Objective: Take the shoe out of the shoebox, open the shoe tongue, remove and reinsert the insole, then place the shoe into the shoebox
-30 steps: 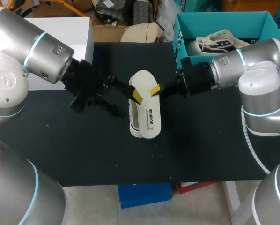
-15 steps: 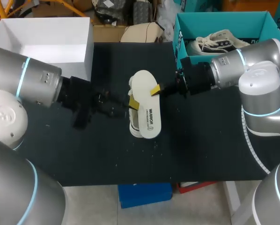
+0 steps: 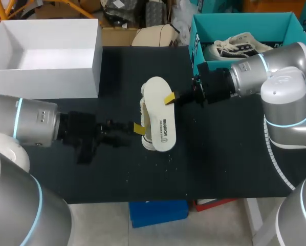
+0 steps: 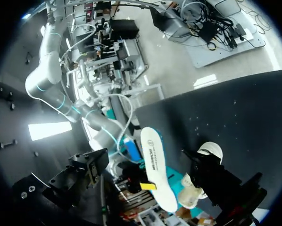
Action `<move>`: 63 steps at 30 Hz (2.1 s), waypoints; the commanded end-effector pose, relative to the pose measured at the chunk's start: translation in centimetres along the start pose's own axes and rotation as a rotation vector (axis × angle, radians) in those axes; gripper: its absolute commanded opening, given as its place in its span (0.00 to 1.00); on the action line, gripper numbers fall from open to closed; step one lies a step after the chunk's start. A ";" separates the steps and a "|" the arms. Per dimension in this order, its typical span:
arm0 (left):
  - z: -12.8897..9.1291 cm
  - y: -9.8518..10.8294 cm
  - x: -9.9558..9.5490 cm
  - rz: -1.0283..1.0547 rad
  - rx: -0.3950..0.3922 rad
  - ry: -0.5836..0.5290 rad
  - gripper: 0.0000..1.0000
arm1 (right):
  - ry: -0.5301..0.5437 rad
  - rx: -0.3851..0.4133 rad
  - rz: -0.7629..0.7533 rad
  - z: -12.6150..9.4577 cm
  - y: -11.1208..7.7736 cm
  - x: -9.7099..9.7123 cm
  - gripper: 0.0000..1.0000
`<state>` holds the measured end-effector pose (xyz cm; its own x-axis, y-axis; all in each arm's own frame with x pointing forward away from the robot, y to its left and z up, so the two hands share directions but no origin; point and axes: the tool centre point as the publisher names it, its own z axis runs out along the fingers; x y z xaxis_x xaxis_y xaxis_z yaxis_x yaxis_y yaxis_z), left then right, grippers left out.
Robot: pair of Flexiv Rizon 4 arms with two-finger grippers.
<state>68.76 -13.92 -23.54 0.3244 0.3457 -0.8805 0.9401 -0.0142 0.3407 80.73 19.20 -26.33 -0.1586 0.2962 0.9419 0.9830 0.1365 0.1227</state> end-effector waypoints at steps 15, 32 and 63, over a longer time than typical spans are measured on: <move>-0.8 -1.4 0.9 0.051 -0.247 -0.012 1.00 | -0.001 -0.002 0.000 0.1 0.0 0.0 0.00; -1.1 -0.8 2.9 -0.131 -0.167 -0.338 1.00 | -0.001 -0.002 0.000 0.1 0.0 0.0 0.00; 0.7 5.1 5.3 -0.139 -0.129 -0.414 1.00 | -0.001 -0.002 0.000 0.1 0.0 0.0 0.00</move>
<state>74.03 -12.11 -26.52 0.2327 -0.0653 -0.9704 0.9624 0.1589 0.2201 80.73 19.20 -26.33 -0.1587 0.2962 0.9418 0.9830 0.1364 0.1228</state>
